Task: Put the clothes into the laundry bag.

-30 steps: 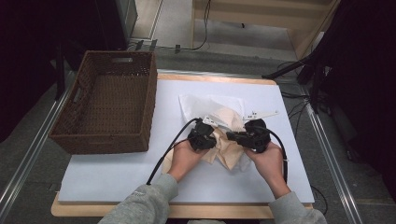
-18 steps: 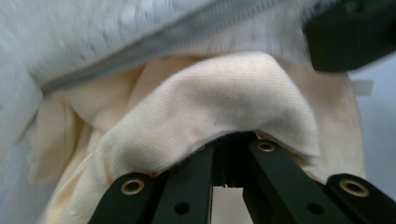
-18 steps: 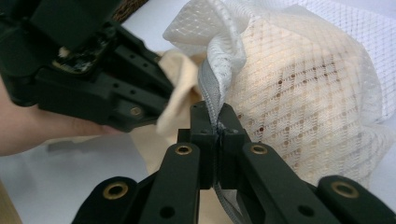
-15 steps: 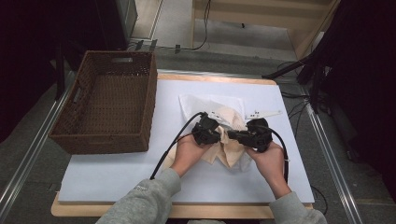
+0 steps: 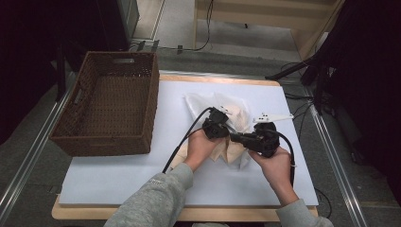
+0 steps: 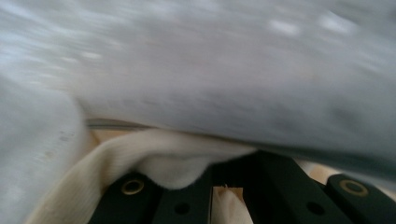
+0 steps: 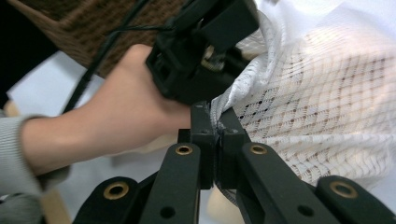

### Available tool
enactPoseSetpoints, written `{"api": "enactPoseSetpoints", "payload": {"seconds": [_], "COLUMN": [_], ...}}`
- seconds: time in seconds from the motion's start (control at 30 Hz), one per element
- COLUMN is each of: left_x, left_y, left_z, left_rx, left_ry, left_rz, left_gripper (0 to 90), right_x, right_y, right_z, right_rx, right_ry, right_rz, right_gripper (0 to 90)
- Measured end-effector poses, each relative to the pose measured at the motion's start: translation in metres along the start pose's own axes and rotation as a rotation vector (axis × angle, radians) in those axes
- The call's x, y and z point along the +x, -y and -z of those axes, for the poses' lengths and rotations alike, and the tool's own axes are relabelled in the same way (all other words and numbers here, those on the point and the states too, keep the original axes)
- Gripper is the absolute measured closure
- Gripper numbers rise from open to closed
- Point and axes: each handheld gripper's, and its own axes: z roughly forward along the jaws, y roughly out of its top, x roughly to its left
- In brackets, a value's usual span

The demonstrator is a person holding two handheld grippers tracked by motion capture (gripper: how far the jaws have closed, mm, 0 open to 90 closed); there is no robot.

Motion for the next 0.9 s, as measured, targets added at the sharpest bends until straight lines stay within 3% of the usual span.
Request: {"api": "enactPoseSetpoints", "payload": {"seconds": [0.1, 0.23, 0.53, 0.67, 0.9], "left_x": [0.002, -0.001, -0.020, -0.020, -0.015], "left_y": [-0.002, 0.000, 0.010, 0.012, 0.000], "left_z": [0.005, 0.017, 0.055, 0.044, 0.009], "left_rx": [0.004, -0.013, -0.017, 0.015, 0.051], "left_ry": [-0.018, 0.007, 0.048, 0.071, 0.056], "left_rz": [-0.017, -0.022, -0.096, -0.098, -0.088], "left_gripper": [90.0, 90.0, 90.0, 90.0, 90.0], "right_x": [0.002, 0.007, 0.026, 0.022, 0.006], "right_y": [0.000, 0.000, -0.009, -0.008, 0.001], "right_z": [0.006, 0.009, 0.014, 0.013, 0.009], "right_rx": [-0.015, -0.032, -0.075, -0.071, -0.020], "right_ry": [-0.015, -0.030, -0.094, -0.067, -0.006], "right_rz": [0.005, 0.010, 0.036, 0.030, 0.015], "right_gripper": [89.1, 89.0, 89.0, 89.0, 88.9]}}
